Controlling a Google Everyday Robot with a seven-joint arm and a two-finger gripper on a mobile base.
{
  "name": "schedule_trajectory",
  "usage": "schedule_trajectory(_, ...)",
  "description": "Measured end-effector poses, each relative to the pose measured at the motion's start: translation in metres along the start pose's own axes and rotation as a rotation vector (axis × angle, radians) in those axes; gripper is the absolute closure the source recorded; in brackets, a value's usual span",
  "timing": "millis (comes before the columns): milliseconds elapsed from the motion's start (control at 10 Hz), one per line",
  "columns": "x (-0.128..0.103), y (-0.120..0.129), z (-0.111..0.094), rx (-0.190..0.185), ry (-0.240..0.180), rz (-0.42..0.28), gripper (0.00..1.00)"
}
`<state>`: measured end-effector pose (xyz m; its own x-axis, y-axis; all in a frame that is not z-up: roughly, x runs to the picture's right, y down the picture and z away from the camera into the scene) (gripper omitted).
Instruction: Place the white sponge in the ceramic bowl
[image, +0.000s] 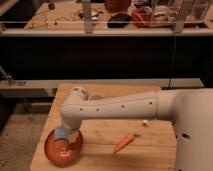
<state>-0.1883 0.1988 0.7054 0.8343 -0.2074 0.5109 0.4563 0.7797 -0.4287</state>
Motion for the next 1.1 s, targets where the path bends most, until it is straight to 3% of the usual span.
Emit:
schedule_trajectory(500,-0.0029,-0.0047,0.0052,-0.022,0.0,-0.004,0.26)
schedule_trajectory(600,-0.0037,-0.0052,0.006,-0.027,-0.001,-0.007,0.21)
schedule_trajectory(1100,-0.0021,-0.0061,0.0071,-0.05,-0.001,-0.008,0.2)
